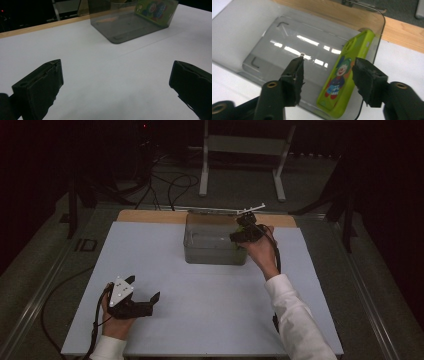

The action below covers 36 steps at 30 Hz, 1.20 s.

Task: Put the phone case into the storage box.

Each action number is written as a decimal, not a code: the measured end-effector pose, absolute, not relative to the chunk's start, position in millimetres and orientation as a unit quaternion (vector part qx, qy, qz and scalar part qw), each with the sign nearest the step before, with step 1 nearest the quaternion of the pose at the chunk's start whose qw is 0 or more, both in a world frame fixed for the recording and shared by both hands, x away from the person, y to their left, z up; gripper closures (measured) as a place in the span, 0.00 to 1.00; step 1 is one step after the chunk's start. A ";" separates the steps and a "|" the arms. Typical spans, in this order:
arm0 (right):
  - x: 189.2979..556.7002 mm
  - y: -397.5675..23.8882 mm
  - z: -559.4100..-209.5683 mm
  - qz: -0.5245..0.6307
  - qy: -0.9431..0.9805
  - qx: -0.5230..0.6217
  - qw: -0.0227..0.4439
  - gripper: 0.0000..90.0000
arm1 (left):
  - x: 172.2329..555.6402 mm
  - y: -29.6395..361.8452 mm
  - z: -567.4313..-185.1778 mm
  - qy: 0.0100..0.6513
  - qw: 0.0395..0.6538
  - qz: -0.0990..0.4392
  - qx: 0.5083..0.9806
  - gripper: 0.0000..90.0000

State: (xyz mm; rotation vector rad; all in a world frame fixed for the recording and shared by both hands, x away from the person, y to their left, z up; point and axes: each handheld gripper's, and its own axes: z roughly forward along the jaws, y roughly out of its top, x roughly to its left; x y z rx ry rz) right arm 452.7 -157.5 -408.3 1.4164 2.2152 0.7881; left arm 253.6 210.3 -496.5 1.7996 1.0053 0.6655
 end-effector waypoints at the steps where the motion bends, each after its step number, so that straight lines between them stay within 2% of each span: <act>1: 449.8 -157.3 -408.7 0.284 0.794 0.500 0.198 0.42 | 253.6 210.6 -496.2 0.410 0.469 0.271 0.734 0.00; 10: 419.2 -159.3 -413.7 0.321 0.800 0.455 0.224 0.23 | 253.3 215.5 -494.5 0.417 0.476 0.274 0.724 0.00; 16: 399.3 -164.0 -416.8 0.338 0.805 0.430 0.229 0.17 | 253.2 218.5 -493.4 0.421 0.479 0.275 0.719 0.00; 28: 359.3 -178.6 -427.8 0.404 0.781 0.412 0.242 0.15 | 252.7 228.5 -488.8 0.431 0.489 0.278 0.705 0.00; 29: 347.2 -186.7 -434.0 0.424 0.769 0.409 0.248 0.16 | 252.7 229.3 -488.5 0.431 0.490 0.278 0.705 0.00; 33: 344.1 -188.9 -435.7 0.418 0.772 0.407 0.253 0.16 | 252.3 230.8 -487.5 0.433 0.490 0.281 0.702 0.00; 36: 324.1 -202.6 -442.2 0.420 0.770 0.409 0.253 0.16 | 252.0 232.2 -486.6 0.434 0.490 0.283 0.701 0.00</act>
